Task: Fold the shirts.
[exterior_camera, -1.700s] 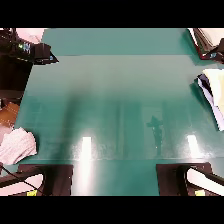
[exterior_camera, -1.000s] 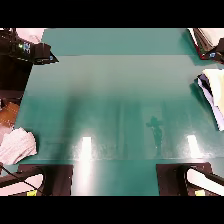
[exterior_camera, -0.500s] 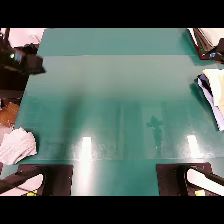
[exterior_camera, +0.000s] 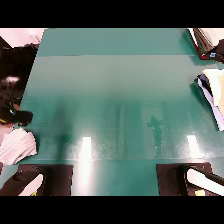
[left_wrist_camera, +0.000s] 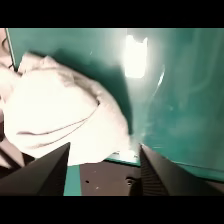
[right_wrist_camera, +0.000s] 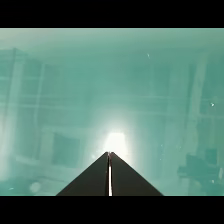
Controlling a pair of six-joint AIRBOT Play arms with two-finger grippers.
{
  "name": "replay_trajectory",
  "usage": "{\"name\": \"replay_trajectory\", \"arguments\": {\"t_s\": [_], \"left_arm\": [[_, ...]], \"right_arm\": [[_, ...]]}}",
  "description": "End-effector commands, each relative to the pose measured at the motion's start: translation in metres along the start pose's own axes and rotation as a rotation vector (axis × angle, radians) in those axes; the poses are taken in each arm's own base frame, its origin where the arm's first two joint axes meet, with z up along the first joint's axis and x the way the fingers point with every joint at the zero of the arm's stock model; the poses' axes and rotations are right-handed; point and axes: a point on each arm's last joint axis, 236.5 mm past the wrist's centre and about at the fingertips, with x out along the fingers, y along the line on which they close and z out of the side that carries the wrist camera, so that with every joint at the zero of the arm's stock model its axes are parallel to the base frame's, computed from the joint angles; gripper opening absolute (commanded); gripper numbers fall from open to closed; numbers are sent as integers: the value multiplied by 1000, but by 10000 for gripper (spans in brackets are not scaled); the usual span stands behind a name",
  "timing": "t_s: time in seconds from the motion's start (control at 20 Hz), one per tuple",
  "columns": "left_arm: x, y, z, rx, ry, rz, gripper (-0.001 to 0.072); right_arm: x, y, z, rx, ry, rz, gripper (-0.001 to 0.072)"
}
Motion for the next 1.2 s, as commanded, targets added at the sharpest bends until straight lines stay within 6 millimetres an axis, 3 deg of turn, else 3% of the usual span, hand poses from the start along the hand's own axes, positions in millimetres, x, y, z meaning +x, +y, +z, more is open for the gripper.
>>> {"name": "replay_trajectory", "arguments": {"t_s": [0.0,0.15,0.4,0.45,0.5,0.55,0.6,0.7,0.8,0.9,0.95,1.05,1.15], "left_arm": [[52,10,-28,10,74,100,511],[82,12,-38,40,85,141,511],[100,20,-43,43,76,200,507],[100,20,-44,41,78,200,458],[100,20,-46,40,88,201,286],[99,21,-48,38,97,202,57],[96,21,-47,36,98,204,22],[79,22,-30,7,52,188,22],[32,20,10,-25,-75,124,22],[-45,4,62,-21,-298,-11,22],[-92,-14,82,-4,-422,-119,23],[-183,-60,100,93,-639,-355,22],[-266,-104,97,210,-828,-581,22]], "right_arm": [[0,0,1,-21,-5,-2,18],[0,0,-1,-26,4,-1,18],[0,1,-9,-26,36,4,17],[0,1,-9,-26,39,5,17],[0,1,-9,-26,39,5,18],[0,1,-9,-26,39,5,17],[0,1,-9,-26,39,5,17],[0,1,-9,-26,39,6,17],[-1,4,-9,-24,37,14,18],[0,4,-9,-24,36,16,17],[0,4,-8,-24,35,15,18],[0,4,-8,-24,33,14,17],[0,4,-7,-24,28,14,17]]}}
